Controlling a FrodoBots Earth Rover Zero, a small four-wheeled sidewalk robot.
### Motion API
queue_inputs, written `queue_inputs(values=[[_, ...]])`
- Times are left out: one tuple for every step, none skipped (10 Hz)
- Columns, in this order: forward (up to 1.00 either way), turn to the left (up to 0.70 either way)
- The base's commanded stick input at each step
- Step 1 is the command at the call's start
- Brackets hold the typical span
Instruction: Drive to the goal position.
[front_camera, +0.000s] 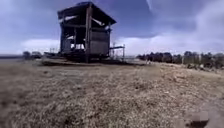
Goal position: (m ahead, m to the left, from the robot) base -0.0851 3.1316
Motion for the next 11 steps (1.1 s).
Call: queue_inputs(values=[[0.00, 0.45], [0.00, 0.45], [0.00, 0.45], [0.00, 0.45], [0.00, 0.45], [0.00, 0.45], [0.00, 0.45], [0.00, 0.45], [0.00, 0.45], [0.00, 0.45], [0.00, 0.45]])
